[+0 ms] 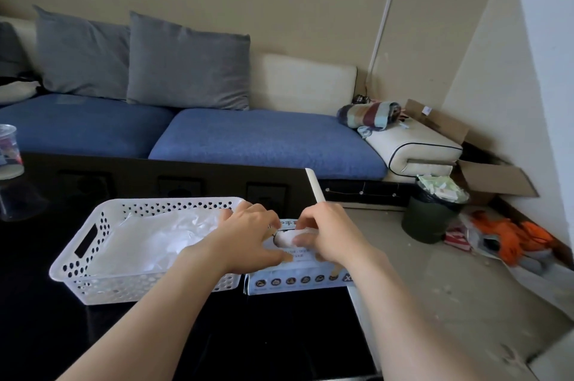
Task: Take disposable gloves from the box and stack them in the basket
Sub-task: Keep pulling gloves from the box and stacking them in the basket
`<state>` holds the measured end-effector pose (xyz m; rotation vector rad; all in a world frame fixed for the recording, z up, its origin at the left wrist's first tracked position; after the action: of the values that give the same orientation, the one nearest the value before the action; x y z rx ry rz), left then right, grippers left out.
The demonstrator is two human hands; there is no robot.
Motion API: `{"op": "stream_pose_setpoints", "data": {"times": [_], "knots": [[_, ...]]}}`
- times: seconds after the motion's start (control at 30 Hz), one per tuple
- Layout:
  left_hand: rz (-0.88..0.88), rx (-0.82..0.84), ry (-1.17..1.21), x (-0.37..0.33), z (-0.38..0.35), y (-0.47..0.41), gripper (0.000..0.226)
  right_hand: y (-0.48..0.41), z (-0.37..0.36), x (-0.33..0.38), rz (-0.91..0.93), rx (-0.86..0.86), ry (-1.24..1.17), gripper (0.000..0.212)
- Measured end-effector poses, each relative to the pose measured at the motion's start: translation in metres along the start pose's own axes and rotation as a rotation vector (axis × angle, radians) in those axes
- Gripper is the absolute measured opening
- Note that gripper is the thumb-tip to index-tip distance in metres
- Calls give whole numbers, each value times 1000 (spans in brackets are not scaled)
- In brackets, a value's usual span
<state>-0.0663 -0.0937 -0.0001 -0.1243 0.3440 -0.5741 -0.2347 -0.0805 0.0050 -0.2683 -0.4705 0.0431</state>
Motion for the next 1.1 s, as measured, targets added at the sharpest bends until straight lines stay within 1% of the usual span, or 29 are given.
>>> {"op": "stream_pose_setpoints", "data": {"times": [0.1,0.23,0.3,0.37,0.47,0.53,0.63,0.73,0.8,0.87,0.93,0.97,1.03,1.1], "knots": [[24,27,-25,2,-8,-1,66,-2,-1,-2,39,-25,-2,21],[60,74,-46,6,-14,-2,63,-4,-2,-4,56,-46,-12,31],[72,103,-47,8,-17,-2,61,-5,-4,-4,61,-45,-19,32],[86,139,-48,9,-18,-1,64,-7,-5,-4,59,-62,-34,34],[93,165,-46,7,-18,0,67,-10,-3,-2,56,-122,-30,36],[94,161,-47,7,-17,0,69,-12,-1,0,43,-171,-51,34],[93,167,-45,9,-18,0,67,-11,4,5,-7,-227,-180,31],[89,187,-45,10,-21,1,51,-11,11,10,-72,-282,-341,39],[87,176,-43,12,-22,1,42,-11,21,13,-95,-368,-440,45],[83,155,-40,13,-23,2,46,-10,33,15,-98,-473,-538,47],[84,154,-32,13,-22,3,63,-7,42,16,-92,-547,-598,46],[83,156,-30,12,-22,3,68,-6,45,17,-88,-573,-613,45],[88,153,-25,12,-20,3,70,-4,49,18,-85,-601,-632,36],[98,104,-11,11,-13,0,68,-3,50,17,-96,-620,-631,25]]}}
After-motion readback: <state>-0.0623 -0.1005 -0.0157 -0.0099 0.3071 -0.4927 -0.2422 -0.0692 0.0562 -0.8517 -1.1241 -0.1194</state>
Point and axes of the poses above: each hand's wrist, its own y-axis away from the middle knuckle, its own z-axis out of the back of the hand, x = y × z, the point moved 7 cm from there along -y, towards the middle knuckle, and after that the axes turned 8 degrees about -x, right-handed, at the moved point
